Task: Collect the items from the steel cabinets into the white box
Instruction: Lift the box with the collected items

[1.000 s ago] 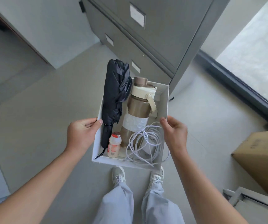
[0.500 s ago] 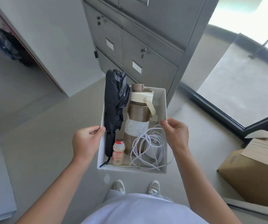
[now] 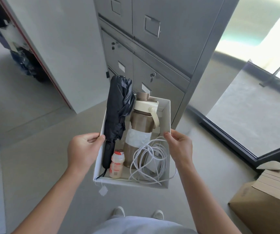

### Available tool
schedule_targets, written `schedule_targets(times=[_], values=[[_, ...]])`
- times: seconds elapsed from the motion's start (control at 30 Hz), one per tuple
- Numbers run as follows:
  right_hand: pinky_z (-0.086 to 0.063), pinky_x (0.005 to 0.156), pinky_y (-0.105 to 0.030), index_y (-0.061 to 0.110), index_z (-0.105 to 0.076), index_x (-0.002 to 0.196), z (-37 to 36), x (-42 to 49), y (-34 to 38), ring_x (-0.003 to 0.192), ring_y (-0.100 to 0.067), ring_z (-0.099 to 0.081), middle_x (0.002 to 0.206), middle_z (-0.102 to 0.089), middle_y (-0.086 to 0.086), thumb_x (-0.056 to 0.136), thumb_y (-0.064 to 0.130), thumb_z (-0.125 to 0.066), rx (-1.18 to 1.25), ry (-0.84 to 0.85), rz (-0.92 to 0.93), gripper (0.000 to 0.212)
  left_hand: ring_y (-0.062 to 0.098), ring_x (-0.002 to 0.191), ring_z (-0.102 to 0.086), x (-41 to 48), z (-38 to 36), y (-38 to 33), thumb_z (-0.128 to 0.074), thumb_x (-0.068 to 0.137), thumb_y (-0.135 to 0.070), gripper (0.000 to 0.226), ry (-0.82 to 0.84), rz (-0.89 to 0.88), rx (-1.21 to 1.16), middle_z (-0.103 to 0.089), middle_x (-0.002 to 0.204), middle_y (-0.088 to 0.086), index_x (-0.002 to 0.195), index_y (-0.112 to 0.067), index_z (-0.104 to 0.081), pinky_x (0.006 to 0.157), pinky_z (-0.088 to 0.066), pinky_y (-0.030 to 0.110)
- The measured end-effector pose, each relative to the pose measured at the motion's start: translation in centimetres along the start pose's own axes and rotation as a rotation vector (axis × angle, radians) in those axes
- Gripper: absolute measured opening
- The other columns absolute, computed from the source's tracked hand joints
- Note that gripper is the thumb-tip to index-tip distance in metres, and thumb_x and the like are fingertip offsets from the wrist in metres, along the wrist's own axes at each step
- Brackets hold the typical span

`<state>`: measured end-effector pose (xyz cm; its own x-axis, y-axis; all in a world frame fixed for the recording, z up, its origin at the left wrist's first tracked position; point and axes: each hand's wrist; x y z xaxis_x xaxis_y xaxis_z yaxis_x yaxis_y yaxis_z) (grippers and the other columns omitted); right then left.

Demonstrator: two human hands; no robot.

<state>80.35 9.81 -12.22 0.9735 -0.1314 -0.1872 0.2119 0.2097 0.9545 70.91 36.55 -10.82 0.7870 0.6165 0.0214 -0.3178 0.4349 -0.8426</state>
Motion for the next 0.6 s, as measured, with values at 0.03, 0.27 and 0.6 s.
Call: schedule_targets(times=[0.03, 0.27, 0.6], values=[[-0.053, 0.074, -0.029, 0.041, -0.077, 0.073, 0.0, 0.1, 0.2, 0.076, -0.008, -0.07, 0.076, -0.078, 0.012, 0.09, 0.024, -0.072, 0.006, 0.008, 0.009, 0.025, 0.007, 0.064, -0.054, 0.0, 0.1, -0.3, -0.071, 0.084, -0.028, 0.027, -0.006, -0.005, 0.001, -0.058, 0.062, -0.01, 0.068, -0.009, -0.06, 0.066, -0.041, 0.026], [-0.051, 0.07, -0.031, 0.039, -0.079, 0.071, 0.6, 1.8, 1.1, 0.068, -0.008, -0.062, 0.074, -0.077, 0.001, 0.088, 0.026, -0.072, -0.003, 0.013, 0.04, 0.023, -0.009, 0.074, -0.066, 1.0, -0.5, -2.2, -0.072, 0.084, -0.025, 0.01, -0.018, -0.016, -0.027, -0.07, 0.069, -0.027, 0.077, -0.031, -0.077, 0.068, -0.049, 0.019], [-0.059, 0.083, -0.045, 0.024, -0.083, 0.09, -0.2, 2.4, 1.7, 0.083, -0.021, -0.076, 0.078, -0.079, 0.005, 0.088, 0.023, -0.073, 0.04, -0.298, -0.071, 0.01, 0.004, 0.064, -0.061, 10.6, -4.5, -3.6, -0.073, 0.083, -0.027, 0.018, 0.276, -0.164, -0.019, -0.067, 0.061, -0.009, 0.07, -0.016, -0.07, 0.069, -0.05, 0.029]])
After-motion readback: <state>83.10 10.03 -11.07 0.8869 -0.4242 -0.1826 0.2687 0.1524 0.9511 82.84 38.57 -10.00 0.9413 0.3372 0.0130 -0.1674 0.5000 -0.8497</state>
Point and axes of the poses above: each hand's wrist, its own x-axis towards the middle knuckle, its own z-axis out of the back of the hand, y = z × x
